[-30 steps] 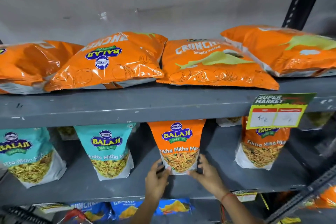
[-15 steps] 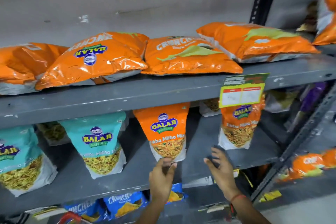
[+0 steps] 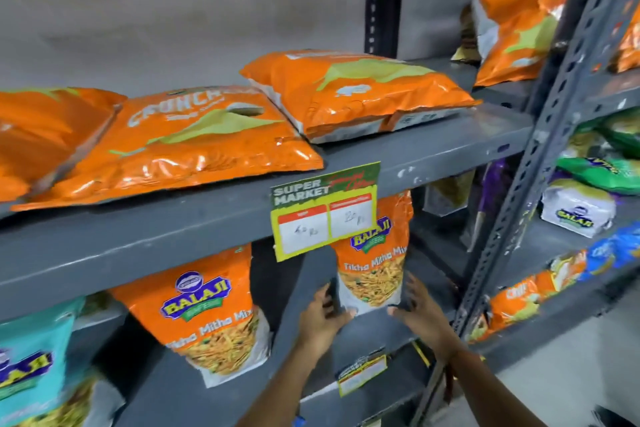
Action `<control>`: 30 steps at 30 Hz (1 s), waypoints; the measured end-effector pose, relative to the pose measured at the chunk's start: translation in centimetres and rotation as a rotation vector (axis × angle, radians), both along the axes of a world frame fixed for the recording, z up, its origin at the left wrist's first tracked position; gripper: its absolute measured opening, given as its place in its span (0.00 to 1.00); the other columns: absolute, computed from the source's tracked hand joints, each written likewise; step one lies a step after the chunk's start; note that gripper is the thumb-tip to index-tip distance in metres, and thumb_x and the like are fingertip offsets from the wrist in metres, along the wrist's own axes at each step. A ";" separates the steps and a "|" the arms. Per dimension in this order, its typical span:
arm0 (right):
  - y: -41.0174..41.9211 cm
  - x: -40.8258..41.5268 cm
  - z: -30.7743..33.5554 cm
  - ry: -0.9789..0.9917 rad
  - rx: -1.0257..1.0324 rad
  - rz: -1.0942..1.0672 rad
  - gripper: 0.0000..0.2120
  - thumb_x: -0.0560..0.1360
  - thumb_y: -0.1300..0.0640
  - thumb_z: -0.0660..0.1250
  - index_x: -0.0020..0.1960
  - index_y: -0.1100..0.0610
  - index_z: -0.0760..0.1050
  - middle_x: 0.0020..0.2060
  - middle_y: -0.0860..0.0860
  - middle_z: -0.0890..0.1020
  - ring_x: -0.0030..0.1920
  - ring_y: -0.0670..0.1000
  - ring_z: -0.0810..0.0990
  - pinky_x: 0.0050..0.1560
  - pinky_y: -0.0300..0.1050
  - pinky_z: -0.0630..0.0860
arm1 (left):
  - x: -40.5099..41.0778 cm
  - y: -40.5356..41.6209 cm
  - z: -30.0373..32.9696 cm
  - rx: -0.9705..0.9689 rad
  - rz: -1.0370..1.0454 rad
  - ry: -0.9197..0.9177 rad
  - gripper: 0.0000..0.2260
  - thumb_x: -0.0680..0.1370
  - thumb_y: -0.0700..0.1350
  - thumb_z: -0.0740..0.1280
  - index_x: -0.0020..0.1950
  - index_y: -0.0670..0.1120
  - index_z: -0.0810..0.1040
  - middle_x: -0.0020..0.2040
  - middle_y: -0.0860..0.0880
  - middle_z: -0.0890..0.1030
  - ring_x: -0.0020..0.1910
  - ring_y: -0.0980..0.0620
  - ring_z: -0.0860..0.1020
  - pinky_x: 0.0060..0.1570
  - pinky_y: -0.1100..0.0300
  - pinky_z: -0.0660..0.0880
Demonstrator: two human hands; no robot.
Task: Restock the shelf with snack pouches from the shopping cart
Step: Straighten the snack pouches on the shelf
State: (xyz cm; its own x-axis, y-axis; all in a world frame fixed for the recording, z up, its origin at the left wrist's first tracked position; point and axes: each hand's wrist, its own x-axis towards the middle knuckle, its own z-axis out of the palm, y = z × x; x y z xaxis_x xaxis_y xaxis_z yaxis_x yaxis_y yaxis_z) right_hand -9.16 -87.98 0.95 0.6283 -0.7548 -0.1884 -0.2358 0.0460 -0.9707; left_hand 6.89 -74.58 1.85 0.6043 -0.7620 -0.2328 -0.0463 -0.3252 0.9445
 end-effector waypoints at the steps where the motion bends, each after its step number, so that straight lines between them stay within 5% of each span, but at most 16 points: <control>1: -0.3 0.1 0.0 0.009 -0.013 0.029 0.38 0.73 0.65 0.70 0.76 0.51 0.54 0.74 0.51 0.63 0.73 0.55 0.64 0.72 0.58 0.65 | 0.2 -0.4 -0.2 -0.001 -0.012 -0.011 0.32 0.71 0.42 0.75 0.72 0.45 0.66 0.60 0.51 0.77 0.54 0.52 0.78 0.51 0.53 0.78; 5: -0.7 0.1 -0.5 0.063 -0.060 0.047 0.33 0.74 0.60 0.70 0.72 0.47 0.59 0.63 0.44 0.70 0.62 0.44 0.70 0.71 0.49 0.65 | -0.2 -0.7 -1.0 0.010 0.065 -0.073 0.27 0.70 0.43 0.75 0.67 0.47 0.72 0.53 0.49 0.83 0.48 0.55 0.81 0.48 0.48 0.81; 9: -0.7 0.0 -0.7 0.066 -0.075 0.018 0.29 0.73 0.61 0.70 0.70 0.47 0.63 0.59 0.44 0.74 0.54 0.34 0.73 0.54 0.27 0.70 | -1.0 -0.2 -2.0 -0.018 0.124 -0.073 0.26 0.70 0.45 0.75 0.66 0.49 0.74 0.50 0.53 0.84 0.46 0.61 0.81 0.44 0.52 0.83; 14: -0.4 -0.5 -1.1 0.072 -0.095 0.014 0.32 0.73 0.59 0.71 0.72 0.50 0.62 0.64 0.49 0.76 0.66 0.49 0.72 0.65 0.45 0.69 | -1.8 0.2 -2.0 -0.040 0.108 -0.031 0.27 0.70 0.45 0.75 0.68 0.50 0.72 0.59 0.49 0.83 0.57 0.51 0.80 0.55 0.45 0.80; 17: 0.5 -0.4 -0.8 0.024 -0.079 -0.035 0.36 0.72 0.60 0.71 0.74 0.51 0.57 0.64 0.50 0.74 0.63 0.49 0.73 0.58 0.41 0.73 | -2.0 1.1 -1.4 -0.047 0.120 -0.025 0.30 0.70 0.43 0.75 0.70 0.48 0.70 0.63 0.46 0.80 0.62 0.49 0.77 0.59 0.41 0.77; 19: 2.1 0.0 -0.3 -0.057 -0.013 -0.167 0.39 0.72 0.63 0.71 0.75 0.53 0.53 0.63 0.50 0.70 0.59 0.52 0.74 0.55 0.48 0.73 | -1.9 2.6 -0.9 -0.040 0.158 -0.025 0.31 0.70 0.42 0.75 0.71 0.47 0.69 0.63 0.44 0.78 0.63 0.47 0.76 0.60 0.41 0.77; 25: 13.0 3.6 1.9 -0.185 -0.033 -0.671 0.28 0.71 0.62 0.71 0.68 0.60 0.66 0.56 0.54 0.72 0.51 0.51 0.72 0.51 0.47 0.67 | -0.7 12.9 2.6 -0.123 0.286 -0.069 0.26 0.69 0.41 0.76 0.66 0.48 0.74 0.56 0.48 0.80 0.56 0.48 0.79 0.56 0.43 0.79; 27: 18.2 5.8 3.0 -0.234 -0.044 -0.696 0.25 0.70 0.64 0.71 0.65 0.62 0.68 0.58 0.60 0.75 0.50 0.53 0.74 0.51 0.46 0.69 | 0.3 18.5 4.6 -0.184 0.355 -0.102 0.23 0.70 0.39 0.75 0.64 0.45 0.76 0.54 0.45 0.82 0.54 0.46 0.81 0.55 0.46 0.78; 30: 26.5 9.2 5.4 -0.287 0.016 -0.570 0.26 0.71 0.67 0.70 0.67 0.62 0.67 0.59 0.64 0.74 0.52 0.57 0.75 0.57 0.59 0.74 | 1.7 28.3 8.2 -0.261 0.450 -0.147 0.18 0.72 0.35 0.73 0.61 0.41 0.78 0.50 0.42 0.83 0.47 0.50 0.81 0.52 0.50 0.79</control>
